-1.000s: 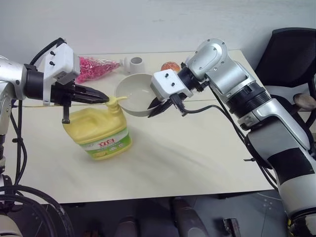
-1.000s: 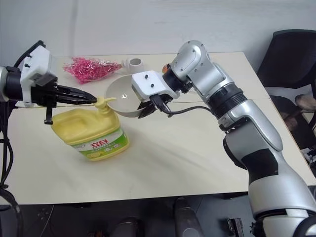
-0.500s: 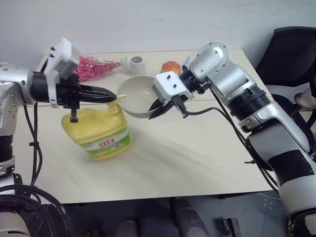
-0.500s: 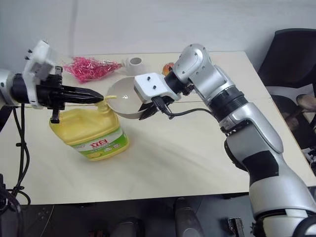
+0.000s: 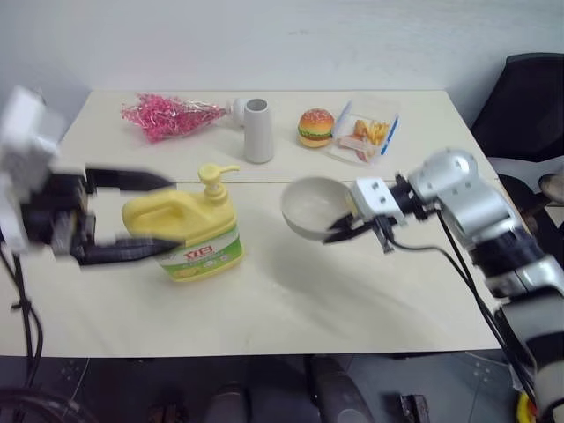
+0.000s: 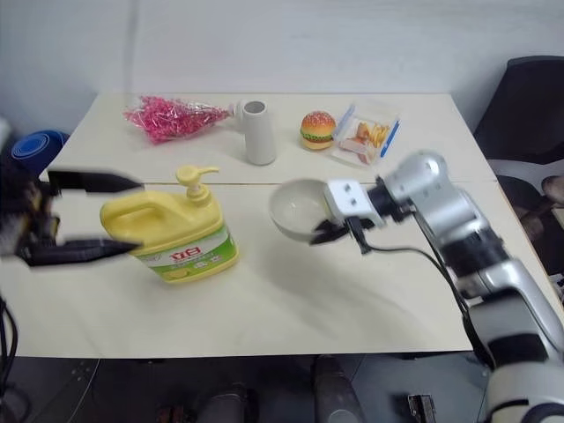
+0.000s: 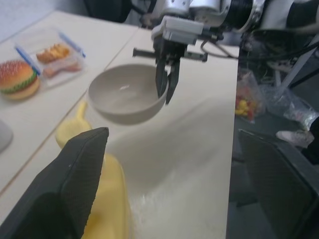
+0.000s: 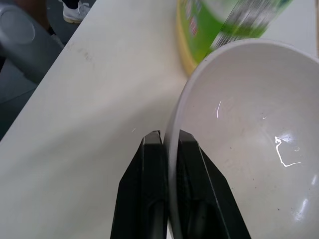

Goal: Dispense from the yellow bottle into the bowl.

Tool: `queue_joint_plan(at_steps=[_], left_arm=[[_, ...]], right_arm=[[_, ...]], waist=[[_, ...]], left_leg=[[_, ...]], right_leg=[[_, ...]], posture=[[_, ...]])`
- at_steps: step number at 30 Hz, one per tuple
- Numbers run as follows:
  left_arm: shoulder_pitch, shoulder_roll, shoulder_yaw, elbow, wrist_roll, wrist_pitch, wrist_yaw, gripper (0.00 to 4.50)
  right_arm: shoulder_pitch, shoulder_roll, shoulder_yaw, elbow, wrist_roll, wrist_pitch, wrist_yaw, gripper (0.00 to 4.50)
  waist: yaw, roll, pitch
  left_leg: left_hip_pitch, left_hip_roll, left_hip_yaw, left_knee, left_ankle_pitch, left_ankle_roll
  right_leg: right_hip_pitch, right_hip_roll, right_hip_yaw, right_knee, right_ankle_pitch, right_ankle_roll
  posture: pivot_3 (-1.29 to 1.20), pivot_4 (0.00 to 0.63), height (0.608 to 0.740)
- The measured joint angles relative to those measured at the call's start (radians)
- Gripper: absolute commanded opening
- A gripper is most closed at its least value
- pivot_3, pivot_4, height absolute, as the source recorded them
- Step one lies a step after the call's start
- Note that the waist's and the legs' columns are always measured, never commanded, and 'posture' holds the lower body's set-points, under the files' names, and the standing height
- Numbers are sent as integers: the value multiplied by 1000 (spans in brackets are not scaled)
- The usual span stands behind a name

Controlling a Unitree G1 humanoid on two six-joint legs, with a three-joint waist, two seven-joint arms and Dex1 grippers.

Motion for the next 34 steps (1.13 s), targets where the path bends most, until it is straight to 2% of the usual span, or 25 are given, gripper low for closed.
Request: queue_joint_plan(at_steps=[2, 4, 6, 9, 10, 11, 12, 22, 27, 29, 32, 34], left_arm=[[135, -56, 28, -77, 37, -61, 8, 4476], [170, -88, 46, -99, 35, -78, 34, 4476], [176, -89, 74, -104, 29, -97, 53, 4476], [205, -87, 82, -109, 22, -126, 60, 4476], [211, -87, 82, -108, 21, -135, 64, 4496], [212, -87, 81, -107, 21, -144, 67, 4500], [212, -87, 79, -107, 21, -151, 69, 4500], [204, -50, 46, -52, 8, -196, 90, 4500], [232, -33, 76, -19, 1, -189, 76, 4500], [264, -26, 139, -19, -23, -161, 59, 4500], [341, -23, 251, -21, -33, -125, 37, 4500], [382, -26, 292, -21, -29, -122, 24, 4500]], right_arm=[[155, -37, -44, -46, -57, -62, -79, 0], [267, -44, -55, -40, -111, -107, -153, 0], [308, -34, -73, -40, -140, -140, -208, 0], [327, -34, -117, -40, -167, -180, -261, 0], [334, -34, -125, -40, -176, -192, -272, 295], [340, -34, -126, -41, -181, -194, -277, 600], [346, -34, -126, -43, -182, -194, -277, 767], [333, -65, -169, -37, -129, -254, -149, 4121], [302, -192, -250, -57, -2, -93, -10, 4121], [274, -278, -309, -60, 67, 18, 53, 4121], [234, -412, -373, -32, 160, 149, 72, 4121], [222, -441, -395, 7, 174, 184, 73, 4121]], waist=[[12, 0, 0], [19, -7, 4], [19, -9, 5], [11, -10, 6], [10, -12, 7], [10, -13, 7], [10, -13, 7], [13, -13, 8], [15, -12, 10], [15, -10, 12], [14, -10, 12], [12, -11, 13]], left_leg=[[1, 0, 4, 0, 0, 0], [1, 0, 4, 1, 0, 1], [5, 0, 7, 1, 1, 1], [21, 1, 9, -4, 0, 3], [28, 1, 8, -6, 0, 3], [29, 1, 8, -7, 0, 3], [30, 1, 8, -8, 0, 3], [29, 1, 9, -11, 0, 3], [29, 1, 9, -11, 0, 3], [29, 1, 9, -12, 0, 4], [30, 2, 9, -15, -1, 4], [30, 2, 10, -16, -1, 4]], right_leg=[[1, 0, 0, 0, 0, -1], [0, 1, 1, -2, 0, -1], [3, 2, 4, -2, 4, -2], [19, 5, 7, -5, 4, -4], [22, 6, 7, -5, 3, -6], [23, 6, 8, -5, 3, -6], [23, 6, 8, -5, 3, -6], [22, 6, 8, -7, 3, -6], [22, 5, 8, -9, 3, -6], [21, 5, 7, -10, 2, -6], [21, 5, 7, -11, 2, -7], [21, 6, 7, -11, 1, -8]], posture=[[0, 150, 740], [0, 150, 740], [0, 150, 740], [0, 150, 740], [0, 150, 740], [0, 150, 740], [0, 150, 740], [0, 150, 740], [0, 150, 740], [0, 150, 740], [0, 150, 740], [0, 150, 740]])
